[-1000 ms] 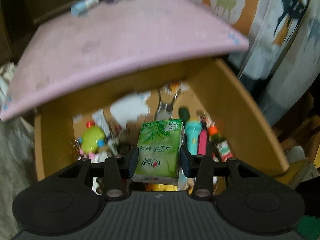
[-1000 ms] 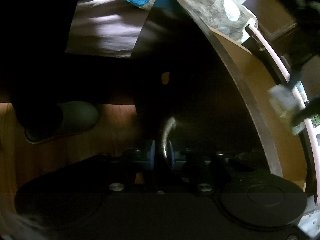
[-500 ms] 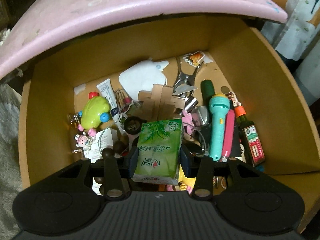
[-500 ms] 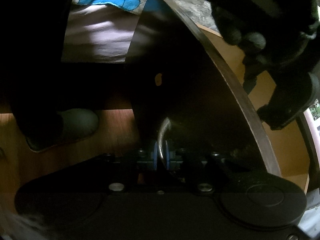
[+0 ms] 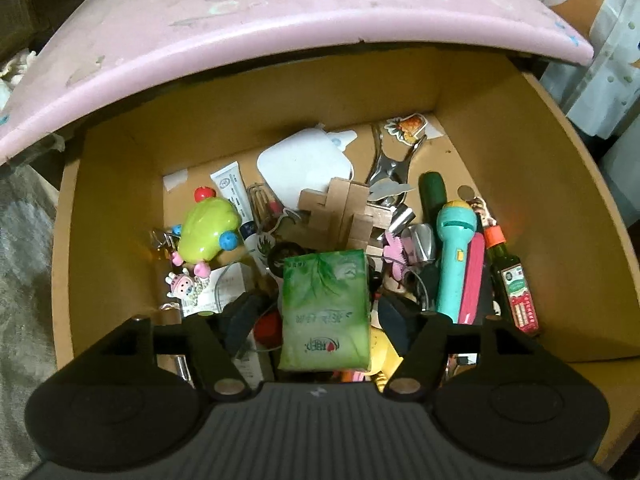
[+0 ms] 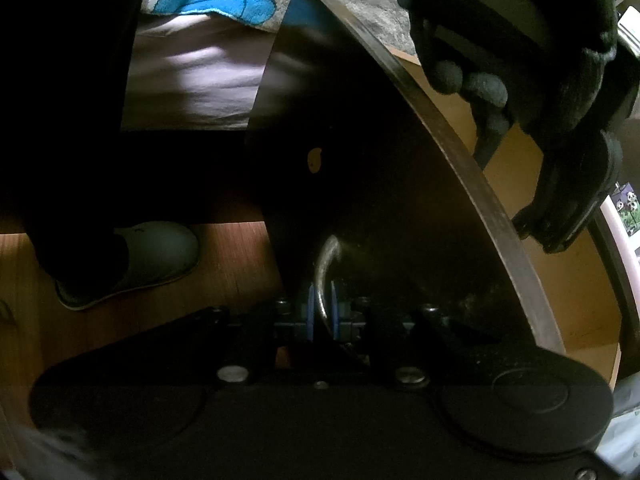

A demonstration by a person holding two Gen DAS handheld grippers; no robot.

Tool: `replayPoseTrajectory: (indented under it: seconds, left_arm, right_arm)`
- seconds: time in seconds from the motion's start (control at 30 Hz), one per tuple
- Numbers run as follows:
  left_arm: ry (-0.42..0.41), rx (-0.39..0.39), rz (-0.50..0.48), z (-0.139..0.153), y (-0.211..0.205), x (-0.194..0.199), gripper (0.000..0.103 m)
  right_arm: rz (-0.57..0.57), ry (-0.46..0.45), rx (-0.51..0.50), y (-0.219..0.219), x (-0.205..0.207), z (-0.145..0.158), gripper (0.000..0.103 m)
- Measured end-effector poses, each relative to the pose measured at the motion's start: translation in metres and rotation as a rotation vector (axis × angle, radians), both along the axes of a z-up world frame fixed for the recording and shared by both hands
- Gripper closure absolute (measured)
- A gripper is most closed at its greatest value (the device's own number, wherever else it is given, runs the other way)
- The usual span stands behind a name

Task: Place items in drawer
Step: 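Return the left tool to the tabletop and grasp the panda cube puzzle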

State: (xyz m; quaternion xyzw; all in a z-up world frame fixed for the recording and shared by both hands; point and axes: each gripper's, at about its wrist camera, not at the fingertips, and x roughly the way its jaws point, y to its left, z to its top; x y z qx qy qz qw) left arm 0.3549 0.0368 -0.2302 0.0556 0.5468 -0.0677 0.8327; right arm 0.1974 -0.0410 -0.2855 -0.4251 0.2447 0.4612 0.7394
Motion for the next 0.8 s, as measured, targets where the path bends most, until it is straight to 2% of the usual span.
replayPoseTrajectory:
  seconds: [0.2, 0.43, 0.6, 0.8]
  left_arm:
    - [-0.025, -0.046, -0.020, 0.028, 0.005, 0.005, 0.036]
    - [-0.115, -0.085, -0.049, 0.081, 0.009, 0.028, 0.036]
    - [-0.243, -0.098, 0.027, 0.118, 0.019, 0.062, 0.036]
    - [-0.354, -0.085, 0.074, 0.139, 0.032, 0.125, 0.036]
  right_arm:
    - [-0.007, 0.003, 0.002, 0.000, 0.000, 0.000, 0.097]
    - [-0.009, 0.003, 0.005, -0.001, -0.001, 0.000, 0.097]
    - [-0.014, 0.000, 0.007, 0.000, -0.003, 0.000, 0.097]
    - [-0.017, 0.006, 0.012, -0.002, -0.003, 0.001, 0.097]
